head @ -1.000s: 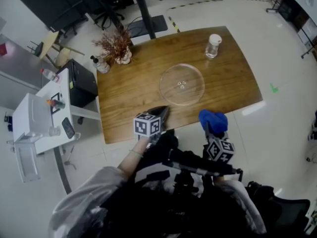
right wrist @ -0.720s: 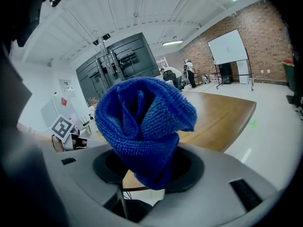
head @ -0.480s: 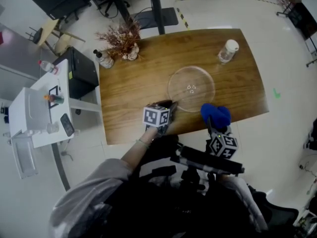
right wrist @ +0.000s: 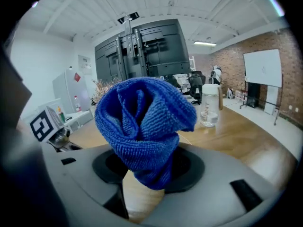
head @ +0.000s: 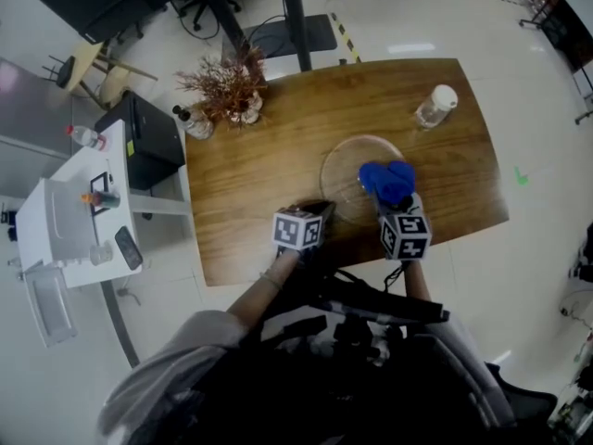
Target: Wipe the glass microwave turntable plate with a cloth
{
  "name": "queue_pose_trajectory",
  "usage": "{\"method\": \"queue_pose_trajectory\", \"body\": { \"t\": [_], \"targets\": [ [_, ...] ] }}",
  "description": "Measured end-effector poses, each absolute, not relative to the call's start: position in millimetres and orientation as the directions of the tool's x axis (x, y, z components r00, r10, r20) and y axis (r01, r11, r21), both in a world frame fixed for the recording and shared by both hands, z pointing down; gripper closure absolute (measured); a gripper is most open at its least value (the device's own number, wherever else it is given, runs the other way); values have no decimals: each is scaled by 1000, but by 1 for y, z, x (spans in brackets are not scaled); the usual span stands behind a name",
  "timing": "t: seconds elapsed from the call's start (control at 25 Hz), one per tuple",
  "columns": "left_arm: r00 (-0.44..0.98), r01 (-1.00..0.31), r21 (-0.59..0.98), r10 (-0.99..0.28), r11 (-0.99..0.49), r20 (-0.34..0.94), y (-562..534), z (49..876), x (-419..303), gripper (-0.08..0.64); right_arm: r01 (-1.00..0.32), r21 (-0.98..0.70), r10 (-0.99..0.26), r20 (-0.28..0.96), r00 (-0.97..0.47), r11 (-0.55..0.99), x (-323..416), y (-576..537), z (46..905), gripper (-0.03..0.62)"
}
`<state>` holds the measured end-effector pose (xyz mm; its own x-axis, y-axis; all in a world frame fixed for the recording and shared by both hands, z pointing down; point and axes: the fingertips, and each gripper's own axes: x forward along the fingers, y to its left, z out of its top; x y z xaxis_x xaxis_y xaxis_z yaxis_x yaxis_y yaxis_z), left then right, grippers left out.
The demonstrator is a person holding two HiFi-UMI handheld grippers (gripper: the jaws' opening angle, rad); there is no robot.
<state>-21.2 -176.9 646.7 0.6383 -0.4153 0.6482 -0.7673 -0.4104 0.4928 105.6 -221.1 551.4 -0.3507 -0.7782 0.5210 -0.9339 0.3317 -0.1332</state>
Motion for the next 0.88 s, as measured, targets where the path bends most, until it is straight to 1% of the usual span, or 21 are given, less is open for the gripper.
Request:
{"method": "queue_pose_trajectory", "body": {
  "t": [0.24, 0.4, 0.6, 0.88],
  "targets": [
    [644, -758, 479, -392, -443, 657, -174, 646, -17, 520, -895, -26, -740, 551, -385, 446, 64, -291, 563, 397],
    [628, -770, 458, -395, -445, 671, -174, 648, -17, 543, -863, 15, -703, 587, -401, 505, 40, -318, 578, 397],
    [632, -766, 461, -393, -448, 668, -174, 647, -15, 543, -853, -17, -675, 602, -426, 522, 34, -299, 589, 397],
    [623, -776, 465, -404, -426, 670, -178, 649, -21, 554, -820, -92, -620, 608, -495, 564, 24, -235, 595, 397]
  ]
}}
